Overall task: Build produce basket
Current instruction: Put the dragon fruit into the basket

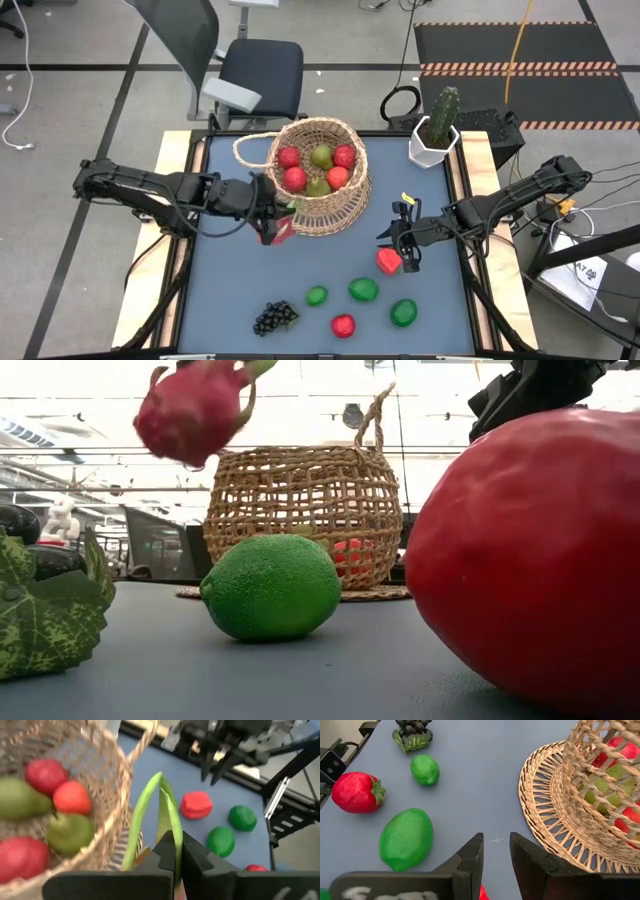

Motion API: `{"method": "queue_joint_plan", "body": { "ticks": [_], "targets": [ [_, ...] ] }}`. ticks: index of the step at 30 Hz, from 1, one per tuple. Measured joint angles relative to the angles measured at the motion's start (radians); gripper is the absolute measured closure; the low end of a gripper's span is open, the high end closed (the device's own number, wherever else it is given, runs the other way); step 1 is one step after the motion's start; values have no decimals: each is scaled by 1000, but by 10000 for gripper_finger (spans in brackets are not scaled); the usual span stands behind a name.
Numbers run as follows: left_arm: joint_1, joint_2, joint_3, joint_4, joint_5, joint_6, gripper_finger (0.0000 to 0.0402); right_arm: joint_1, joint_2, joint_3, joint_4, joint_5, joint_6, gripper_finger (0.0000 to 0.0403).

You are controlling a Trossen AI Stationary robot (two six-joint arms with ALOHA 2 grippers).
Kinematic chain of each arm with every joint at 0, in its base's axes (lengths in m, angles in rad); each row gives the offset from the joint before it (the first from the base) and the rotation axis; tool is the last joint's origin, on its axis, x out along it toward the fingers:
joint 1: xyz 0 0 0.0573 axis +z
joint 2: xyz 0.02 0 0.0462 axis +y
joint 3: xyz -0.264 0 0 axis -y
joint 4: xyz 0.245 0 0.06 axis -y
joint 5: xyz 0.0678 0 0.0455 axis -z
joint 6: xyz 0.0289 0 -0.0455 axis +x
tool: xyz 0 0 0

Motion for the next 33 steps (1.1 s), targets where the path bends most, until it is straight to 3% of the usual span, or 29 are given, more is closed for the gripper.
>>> {"method": "queue_joint_plan", "body": {
  "ticks": [12, 26, 33],
  "targets": [
    [51, 1, 186, -107, -10, 116, 393, 0, 0, 0, 0, 0, -9, 312],
    [264, 106, 326, -199, 4, 246, 396, 0, 0, 0, 6, 0, -9, 312],
    [375, 195, 401, -184, 77, 296, 391, 0, 0, 0, 0, -3, -9, 312]
  ]
}}
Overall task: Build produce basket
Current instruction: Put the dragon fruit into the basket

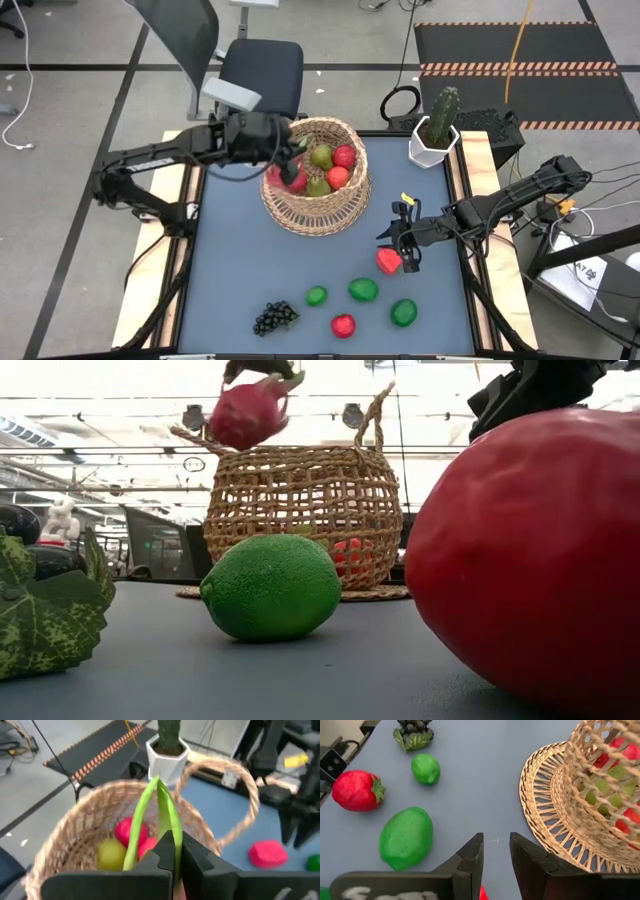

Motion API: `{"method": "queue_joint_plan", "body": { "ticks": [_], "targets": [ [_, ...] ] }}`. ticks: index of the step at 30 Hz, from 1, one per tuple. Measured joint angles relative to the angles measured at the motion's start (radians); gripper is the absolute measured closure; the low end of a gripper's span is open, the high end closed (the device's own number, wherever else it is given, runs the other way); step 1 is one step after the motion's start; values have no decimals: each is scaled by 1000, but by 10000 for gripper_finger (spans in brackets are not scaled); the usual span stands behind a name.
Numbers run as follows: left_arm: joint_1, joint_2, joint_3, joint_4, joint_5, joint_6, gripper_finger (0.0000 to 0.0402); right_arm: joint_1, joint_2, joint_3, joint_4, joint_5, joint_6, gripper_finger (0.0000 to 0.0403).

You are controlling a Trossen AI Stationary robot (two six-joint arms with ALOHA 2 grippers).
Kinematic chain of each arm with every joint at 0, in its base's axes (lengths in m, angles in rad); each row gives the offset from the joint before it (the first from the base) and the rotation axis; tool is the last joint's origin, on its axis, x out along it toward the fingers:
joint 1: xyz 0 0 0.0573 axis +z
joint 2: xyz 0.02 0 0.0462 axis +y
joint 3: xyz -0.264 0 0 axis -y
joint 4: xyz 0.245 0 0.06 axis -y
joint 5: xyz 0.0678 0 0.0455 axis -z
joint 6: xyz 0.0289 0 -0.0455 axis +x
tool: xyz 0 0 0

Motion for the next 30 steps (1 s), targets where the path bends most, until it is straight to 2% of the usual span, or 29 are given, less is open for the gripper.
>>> {"method": "queue_joint_plan", "body": {
  "ticks": [8, 13, 18, 26, 30],
  "targets": [
    [87, 85, 72, 5, 6, 80, 396, 0, 0, 0, -1, 0, 0, 312],
    [130, 123, 74, 17, 6, 135, 387, 0, 0, 0, -6, 0, 0, 312],
    [170, 173, 74, 21, 5, 149, 394, 0, 0, 0, -5, 0, 0, 312],
    [179, 254, 74, 38, 6, 168, 380, 0, 0, 0, -6, 0, 0, 312],
    [179, 293, 74, 63, 10, 198, 390, 0, 0, 0, -7, 0, 0, 312]
  ]
}}
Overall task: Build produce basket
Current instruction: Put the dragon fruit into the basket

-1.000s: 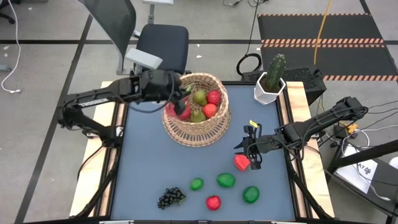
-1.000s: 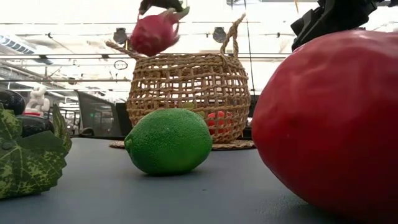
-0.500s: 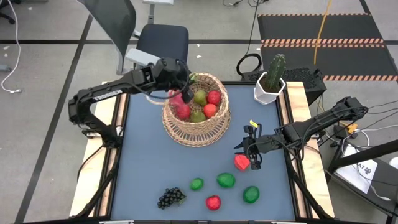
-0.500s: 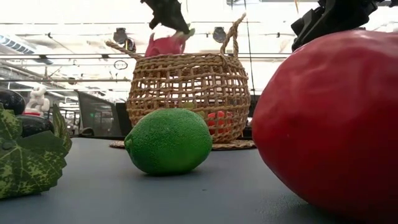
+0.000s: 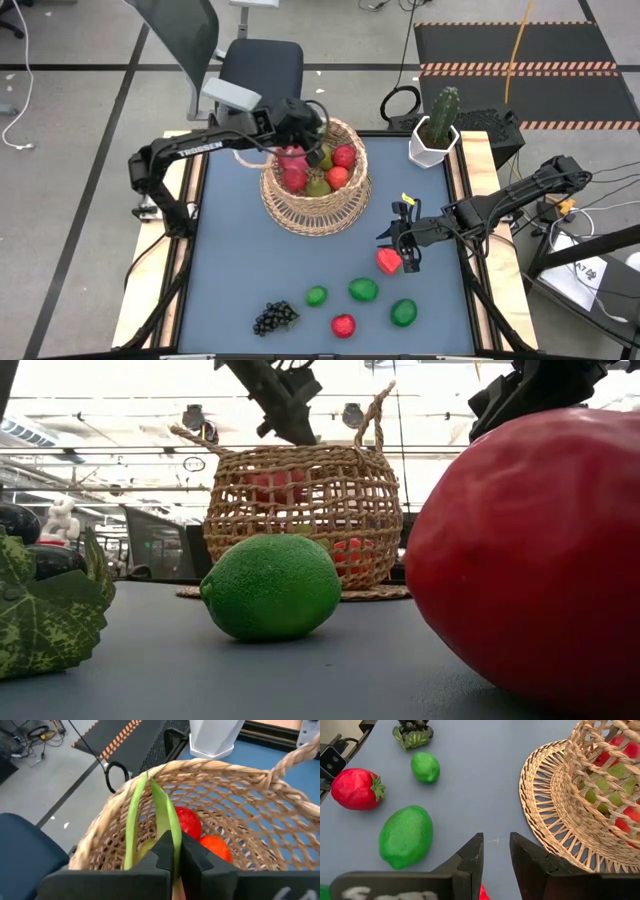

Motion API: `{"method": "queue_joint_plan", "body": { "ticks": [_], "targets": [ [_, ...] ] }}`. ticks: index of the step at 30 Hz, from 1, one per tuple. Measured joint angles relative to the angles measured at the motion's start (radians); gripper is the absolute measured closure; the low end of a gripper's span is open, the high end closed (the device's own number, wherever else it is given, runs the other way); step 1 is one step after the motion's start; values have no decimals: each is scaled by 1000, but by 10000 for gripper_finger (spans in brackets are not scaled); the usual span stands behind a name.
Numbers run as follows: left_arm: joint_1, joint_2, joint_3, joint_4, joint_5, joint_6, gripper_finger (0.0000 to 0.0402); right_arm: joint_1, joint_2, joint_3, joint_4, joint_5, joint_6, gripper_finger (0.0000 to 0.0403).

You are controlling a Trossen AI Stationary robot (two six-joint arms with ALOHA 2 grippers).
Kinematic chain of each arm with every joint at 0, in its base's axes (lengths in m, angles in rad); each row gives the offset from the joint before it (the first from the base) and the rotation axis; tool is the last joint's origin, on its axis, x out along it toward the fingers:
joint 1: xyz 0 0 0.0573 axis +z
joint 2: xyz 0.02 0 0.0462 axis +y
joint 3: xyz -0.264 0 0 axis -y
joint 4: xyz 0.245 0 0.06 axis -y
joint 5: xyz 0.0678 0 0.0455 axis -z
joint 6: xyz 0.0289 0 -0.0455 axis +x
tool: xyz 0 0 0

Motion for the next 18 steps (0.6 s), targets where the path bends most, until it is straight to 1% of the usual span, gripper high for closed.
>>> {"method": "queue_joint_plan", "body": {
  "ticks": [4, 6, 10, 18],
  "targets": [
    [0, 38, 0, 46, 1, 16, 395, 0, 0, 0, 0, 0, 0, 312],
    [0, 55, 0, 68, 1, 17, 387, 0, 0, 0, 0, 0, 0, 312],
    [0, 82, -1, 72, 1, 19, 371, 0, 0, 0, 0, 0, 0, 312],
    [0, 103, -1, 70, -5, 47, 367, 0, 0, 0, -2, 0, 0, 312]
  ]
}}
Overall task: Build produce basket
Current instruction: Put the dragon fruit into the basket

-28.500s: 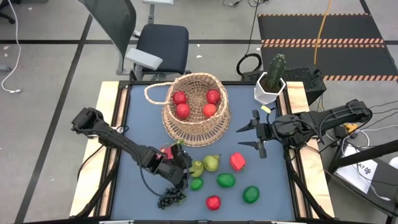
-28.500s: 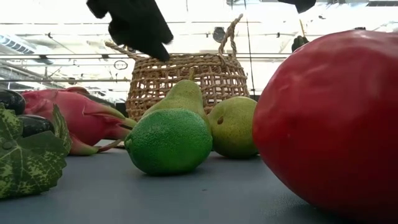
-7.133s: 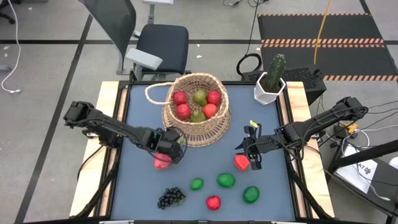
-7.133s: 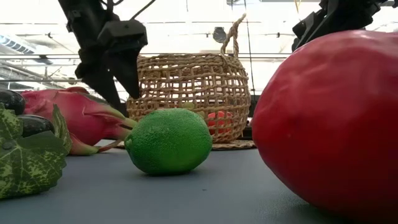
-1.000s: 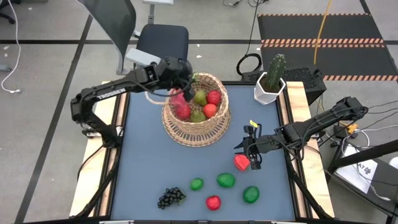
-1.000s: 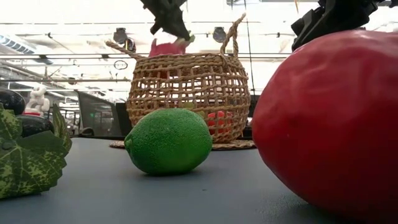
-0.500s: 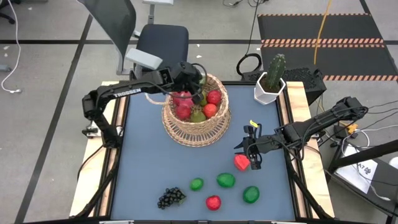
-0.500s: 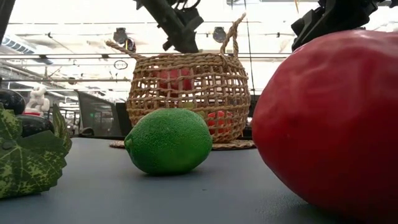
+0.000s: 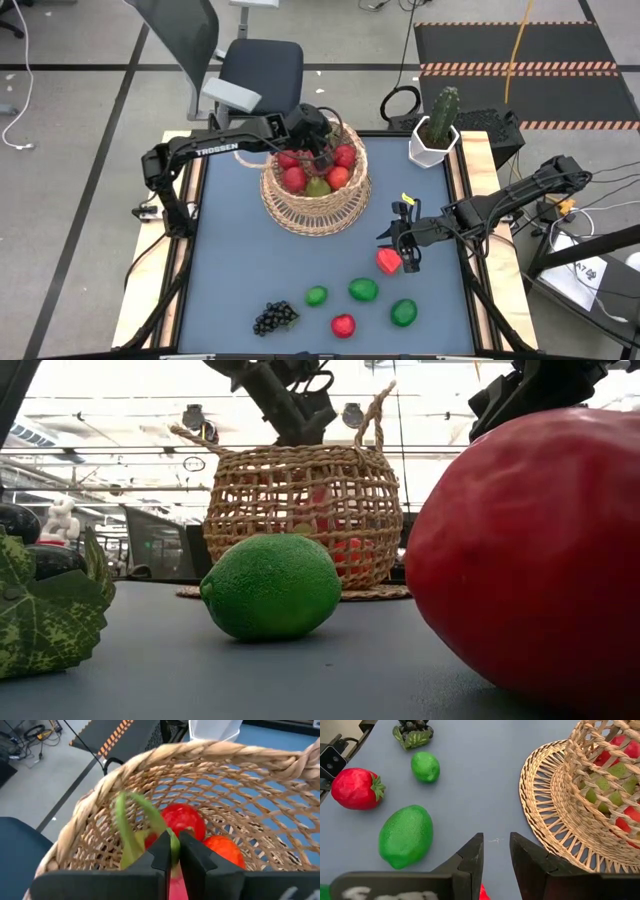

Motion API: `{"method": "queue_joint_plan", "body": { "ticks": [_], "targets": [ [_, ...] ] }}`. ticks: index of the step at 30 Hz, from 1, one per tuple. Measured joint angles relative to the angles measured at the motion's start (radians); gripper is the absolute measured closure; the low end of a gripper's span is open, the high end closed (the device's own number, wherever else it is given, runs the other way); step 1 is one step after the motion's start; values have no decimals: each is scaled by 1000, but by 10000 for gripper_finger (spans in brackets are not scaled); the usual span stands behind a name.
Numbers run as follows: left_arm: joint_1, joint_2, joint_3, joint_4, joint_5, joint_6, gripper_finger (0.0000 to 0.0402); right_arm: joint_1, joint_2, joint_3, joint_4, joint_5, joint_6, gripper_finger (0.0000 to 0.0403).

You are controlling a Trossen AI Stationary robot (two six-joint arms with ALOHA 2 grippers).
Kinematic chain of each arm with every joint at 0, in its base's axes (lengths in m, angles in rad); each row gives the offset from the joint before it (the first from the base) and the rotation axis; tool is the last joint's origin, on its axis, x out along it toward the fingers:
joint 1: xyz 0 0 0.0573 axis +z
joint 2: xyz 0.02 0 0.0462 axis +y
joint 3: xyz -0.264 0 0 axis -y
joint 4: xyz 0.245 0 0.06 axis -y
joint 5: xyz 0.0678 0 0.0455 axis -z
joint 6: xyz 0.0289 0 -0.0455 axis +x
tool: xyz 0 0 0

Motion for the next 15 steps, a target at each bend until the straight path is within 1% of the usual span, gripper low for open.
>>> {"method": "queue_joint_plan", "body": {
  "ticks": [5, 15],
  "targets": [
    [0, 0, 0, -11, -2, -5, 367, 0, 0, 0, 0, 0, 0, 312],
    [0, 0, 0, -134, -3, -54, 366, 0, 0, 0, 0, 0, 0, 312]
  ]
}}
